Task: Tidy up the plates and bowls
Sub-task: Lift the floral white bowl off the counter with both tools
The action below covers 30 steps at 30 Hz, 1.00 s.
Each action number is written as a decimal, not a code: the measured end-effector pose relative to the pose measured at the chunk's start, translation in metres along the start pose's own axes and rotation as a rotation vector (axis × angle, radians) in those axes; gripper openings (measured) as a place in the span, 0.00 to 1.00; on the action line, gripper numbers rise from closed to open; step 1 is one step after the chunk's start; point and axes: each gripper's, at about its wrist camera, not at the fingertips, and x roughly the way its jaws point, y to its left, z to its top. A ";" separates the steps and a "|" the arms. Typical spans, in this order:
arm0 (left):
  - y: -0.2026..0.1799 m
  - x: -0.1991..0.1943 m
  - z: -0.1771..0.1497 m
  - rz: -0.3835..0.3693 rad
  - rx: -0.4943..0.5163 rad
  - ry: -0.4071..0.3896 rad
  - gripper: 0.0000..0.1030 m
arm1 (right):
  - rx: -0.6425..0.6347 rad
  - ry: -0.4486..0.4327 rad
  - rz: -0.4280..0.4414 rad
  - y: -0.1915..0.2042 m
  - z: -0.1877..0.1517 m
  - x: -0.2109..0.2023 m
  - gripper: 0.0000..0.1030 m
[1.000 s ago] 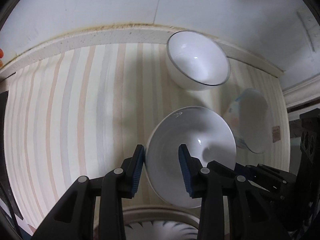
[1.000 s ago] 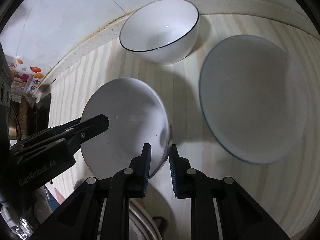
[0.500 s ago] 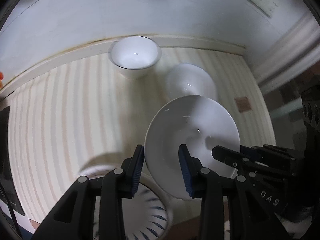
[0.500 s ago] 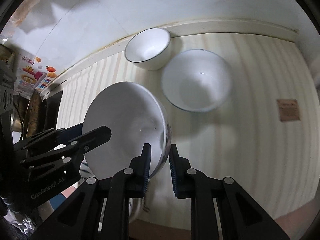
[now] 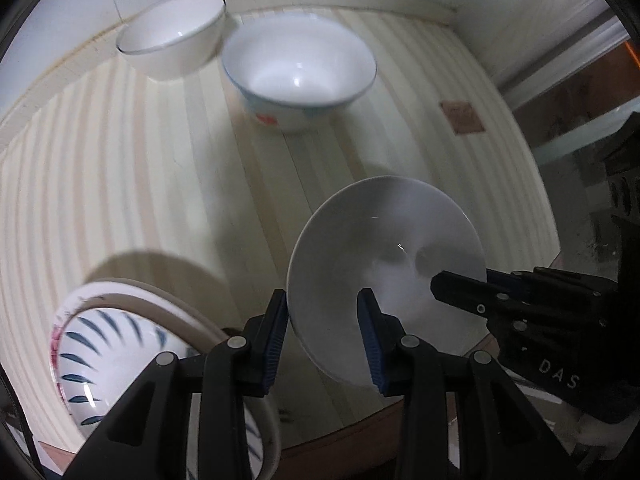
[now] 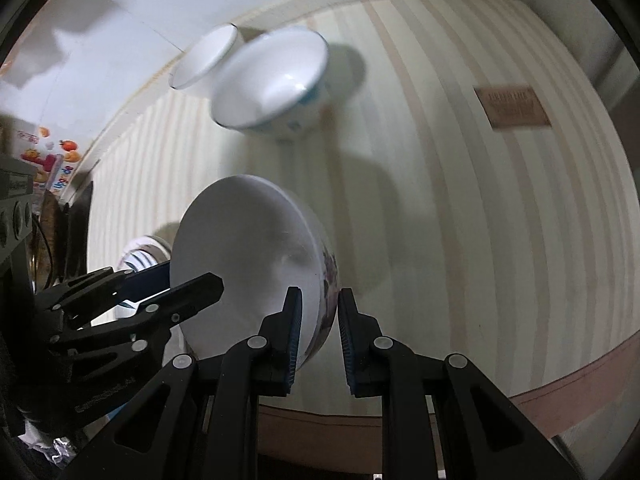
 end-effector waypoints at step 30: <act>-0.016 0.010 0.014 0.008 -0.001 0.035 0.31 | 0.066 0.072 0.021 -0.035 -0.002 0.021 0.20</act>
